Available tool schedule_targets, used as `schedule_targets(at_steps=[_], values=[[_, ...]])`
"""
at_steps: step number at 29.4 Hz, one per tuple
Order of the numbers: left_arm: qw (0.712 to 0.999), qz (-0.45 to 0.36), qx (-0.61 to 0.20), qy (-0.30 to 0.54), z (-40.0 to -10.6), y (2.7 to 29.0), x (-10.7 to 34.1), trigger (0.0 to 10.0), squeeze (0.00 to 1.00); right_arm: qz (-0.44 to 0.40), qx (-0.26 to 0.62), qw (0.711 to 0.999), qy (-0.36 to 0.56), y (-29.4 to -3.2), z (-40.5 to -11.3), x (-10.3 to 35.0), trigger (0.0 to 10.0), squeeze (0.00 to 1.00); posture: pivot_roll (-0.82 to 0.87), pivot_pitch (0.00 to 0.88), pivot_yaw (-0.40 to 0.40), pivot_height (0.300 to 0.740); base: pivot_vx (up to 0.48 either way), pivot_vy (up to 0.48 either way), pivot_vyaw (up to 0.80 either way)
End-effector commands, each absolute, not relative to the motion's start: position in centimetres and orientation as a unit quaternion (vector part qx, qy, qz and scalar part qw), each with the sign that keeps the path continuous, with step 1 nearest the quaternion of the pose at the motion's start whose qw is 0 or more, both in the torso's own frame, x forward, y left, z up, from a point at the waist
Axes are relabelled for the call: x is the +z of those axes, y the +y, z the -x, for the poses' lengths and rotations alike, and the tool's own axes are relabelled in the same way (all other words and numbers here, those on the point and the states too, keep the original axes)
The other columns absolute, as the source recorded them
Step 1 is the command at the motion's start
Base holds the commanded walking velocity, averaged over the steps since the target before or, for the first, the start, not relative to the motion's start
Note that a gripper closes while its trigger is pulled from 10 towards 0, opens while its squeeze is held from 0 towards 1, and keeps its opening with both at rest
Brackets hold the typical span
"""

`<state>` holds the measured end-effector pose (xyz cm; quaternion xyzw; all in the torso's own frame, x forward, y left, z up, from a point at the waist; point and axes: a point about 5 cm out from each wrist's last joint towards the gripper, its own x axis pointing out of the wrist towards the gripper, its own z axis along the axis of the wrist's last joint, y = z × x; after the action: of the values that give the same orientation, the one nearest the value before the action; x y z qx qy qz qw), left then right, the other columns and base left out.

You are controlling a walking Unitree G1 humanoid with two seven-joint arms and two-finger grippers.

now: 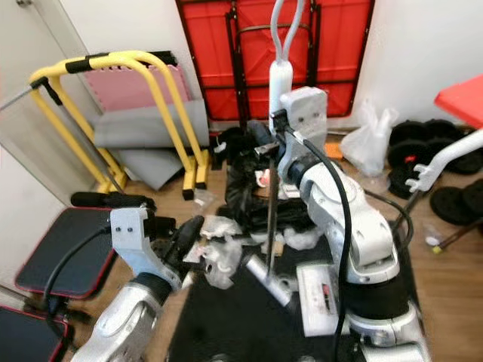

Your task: Sweep floor

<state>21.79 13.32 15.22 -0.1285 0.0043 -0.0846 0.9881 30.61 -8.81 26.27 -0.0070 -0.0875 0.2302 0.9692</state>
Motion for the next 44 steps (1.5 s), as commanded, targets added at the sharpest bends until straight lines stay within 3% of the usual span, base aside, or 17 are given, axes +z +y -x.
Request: schedule_targets(at_steps=[1, 24, 44], values=[[0.987, 0.131, -0.094, 0.005, -21.8, 13.1, 15.1, 10.0, 0.0, -0.002, 0.238, 0.965, -0.109, -8.7, -30.3, 26.8, 10.0, 0.0, -0.15, 0.106, 0.018, 0.74, 0.0, -0.285, 0.0], [0.988, 0.131, -0.085, -0.002, -22.6, 13.2, 15.9, 10.0, 0.0, -0.019, 0.242, 0.966, -0.084, -9.1, -30.4, 24.3, 10.0, 0.0, -0.15, 0.102, 0.015, 0.74, 0.0, -0.025, 0.06], [0.976, 0.12, -0.182, 0.014, -21.5, 10.6, 15.6, 10.0, 0.0, -0.055, 0.182, 0.977, -0.091, -9.9, -31.0, 24.9, 10.0, 0.0, -0.15, 0.126, 0.022, 0.74, 0.347, 0.0, 0.16]])
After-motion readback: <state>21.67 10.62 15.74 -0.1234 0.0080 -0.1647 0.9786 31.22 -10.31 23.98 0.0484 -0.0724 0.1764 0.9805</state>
